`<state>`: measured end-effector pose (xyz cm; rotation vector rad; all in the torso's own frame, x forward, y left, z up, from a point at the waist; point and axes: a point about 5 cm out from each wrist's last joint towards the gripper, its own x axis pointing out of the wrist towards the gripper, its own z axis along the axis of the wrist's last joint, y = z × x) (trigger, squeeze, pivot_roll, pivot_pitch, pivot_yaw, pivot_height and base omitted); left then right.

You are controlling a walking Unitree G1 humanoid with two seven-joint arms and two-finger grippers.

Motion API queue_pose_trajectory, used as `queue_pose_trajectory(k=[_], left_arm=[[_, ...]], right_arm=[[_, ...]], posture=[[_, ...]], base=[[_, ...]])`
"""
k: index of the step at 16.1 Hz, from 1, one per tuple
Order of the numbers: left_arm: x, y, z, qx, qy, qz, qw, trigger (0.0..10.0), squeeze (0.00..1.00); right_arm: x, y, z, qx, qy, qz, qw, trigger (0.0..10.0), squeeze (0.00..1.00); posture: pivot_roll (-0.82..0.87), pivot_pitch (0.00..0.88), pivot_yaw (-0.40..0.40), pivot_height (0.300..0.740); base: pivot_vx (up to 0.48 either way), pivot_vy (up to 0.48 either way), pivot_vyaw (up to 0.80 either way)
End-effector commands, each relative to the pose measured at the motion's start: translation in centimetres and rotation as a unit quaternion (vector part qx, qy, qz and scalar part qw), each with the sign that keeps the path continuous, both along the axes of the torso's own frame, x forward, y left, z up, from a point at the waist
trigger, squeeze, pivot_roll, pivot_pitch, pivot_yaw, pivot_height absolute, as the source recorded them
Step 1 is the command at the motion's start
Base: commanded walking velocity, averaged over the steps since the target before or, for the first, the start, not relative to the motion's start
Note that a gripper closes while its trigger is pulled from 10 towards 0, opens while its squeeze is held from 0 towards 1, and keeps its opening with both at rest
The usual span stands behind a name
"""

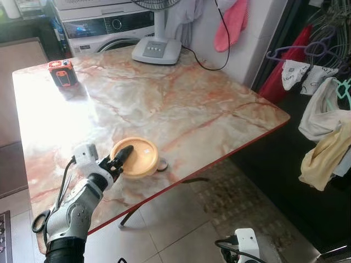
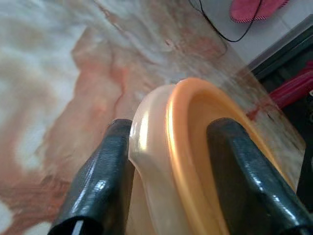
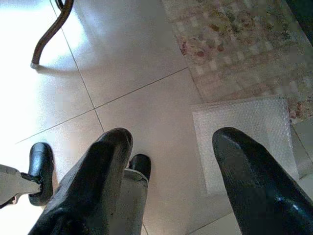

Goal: Restocking fridge

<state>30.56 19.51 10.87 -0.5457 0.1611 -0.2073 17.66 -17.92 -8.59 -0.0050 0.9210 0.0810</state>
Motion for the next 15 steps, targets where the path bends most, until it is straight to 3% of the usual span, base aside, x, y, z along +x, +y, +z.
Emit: queue_pose_trajectory(k=[1, 8, 12, 15], left_arm=[[0.0, -0.2, -0.4, 0.007, 0.010, -0.002, 1.000, 0.0, 0.00], [0.1, -0.4, -0.3, 0.006, -0.001, 0.008, 1.000, 0.0, 0.00], [0.4, -0.6, 0.6, -0.036, -0.027, 0.023, 0.999, 0.0, 0.00], [0.4, -1.8, 1.1, -0.053, -0.044, 0.010, 0.998, 0.0, 0.00]], right_arm=[[-0.1, -0.2, 0.0, -0.003, 0.003, 0.001, 1.000, 10.0, 0.00], [-0.1, -0.2, 0.0, -0.003, 0.003, 0.003, 1.000, 10.0, 0.00], [0.0, -0.1, 0.0, -0.003, 0.003, 0.002, 1.000, 10.0, 0.00], [0.0, -0.1, 0.0, -0.003, 0.003, 0.002, 1.000, 10.0, 0.00]], posture=[[-0.08, 0.048, -0.071, 0.740], [-0.07, 0.045, -0.074, 0.740], [-0.07, 0.047, -0.072, 0.740], [-0.07, 0.048, -0.071, 0.740]], base=[[0.000, 0.000, 0.00], [0.000, 0.000, 0.00], [0.000, 0.000, 0.00], [0.000, 0.000, 0.00]])
